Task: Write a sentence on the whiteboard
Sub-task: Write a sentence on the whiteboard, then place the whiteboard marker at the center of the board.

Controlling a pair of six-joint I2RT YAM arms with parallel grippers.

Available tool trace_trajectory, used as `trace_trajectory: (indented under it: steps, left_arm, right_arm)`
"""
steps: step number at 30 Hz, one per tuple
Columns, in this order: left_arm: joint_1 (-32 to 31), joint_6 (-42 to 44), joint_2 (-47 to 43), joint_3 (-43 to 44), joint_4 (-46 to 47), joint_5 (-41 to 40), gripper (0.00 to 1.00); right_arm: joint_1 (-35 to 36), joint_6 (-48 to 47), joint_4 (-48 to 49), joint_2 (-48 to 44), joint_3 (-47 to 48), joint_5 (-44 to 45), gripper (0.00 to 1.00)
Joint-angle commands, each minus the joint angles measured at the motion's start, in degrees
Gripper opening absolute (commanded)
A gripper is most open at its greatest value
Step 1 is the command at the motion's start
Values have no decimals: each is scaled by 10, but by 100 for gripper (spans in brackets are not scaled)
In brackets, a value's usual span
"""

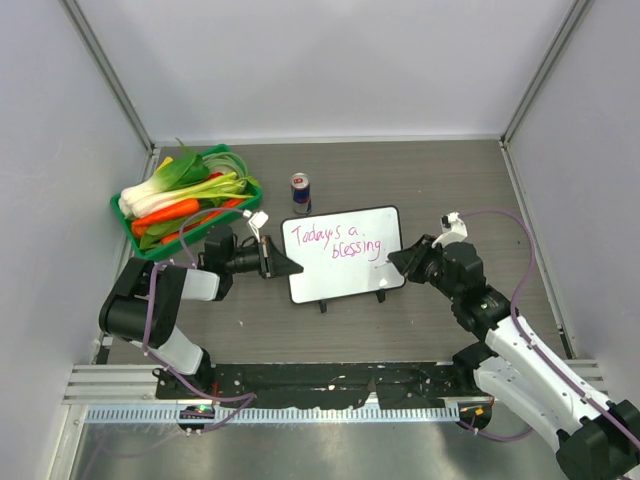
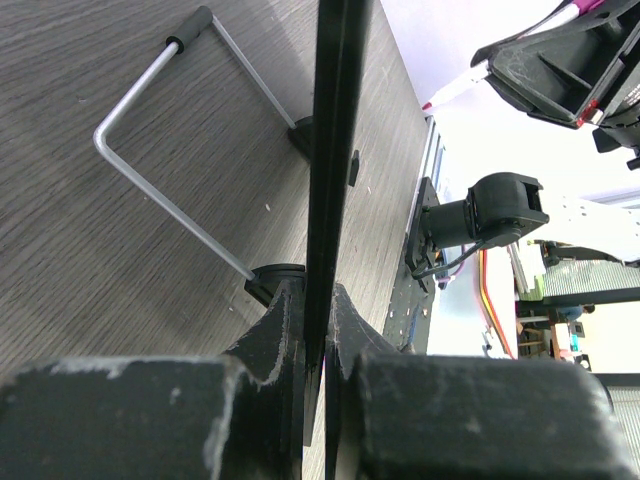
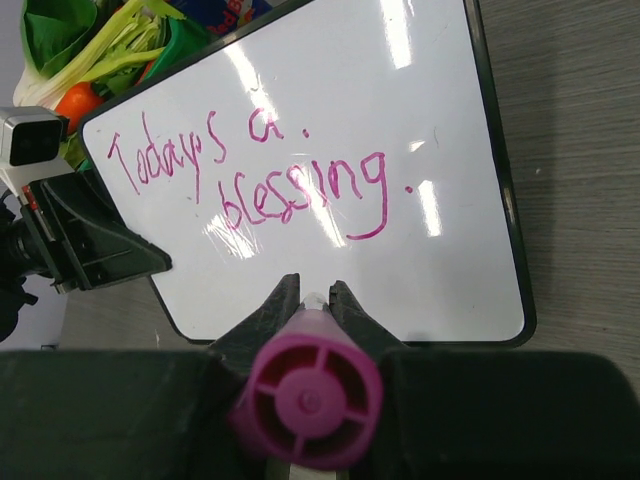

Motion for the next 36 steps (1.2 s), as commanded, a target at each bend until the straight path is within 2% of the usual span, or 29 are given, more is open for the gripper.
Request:
trace_trajectory:
  steps: [1,18,36]
  left_arm:
    - [-2,14,12,3,-38,-38,0]
    - [-2,13,12,4,-38,-36,0]
    - [-2,13,13,4,-38,-38,0]
  right_arm:
    - [-2,23,-21,-30,21,-24,1]
    - [-3,88,-96,-67,4,-98,0]
    - [-7,161,-99,-101,-108,-168,1]
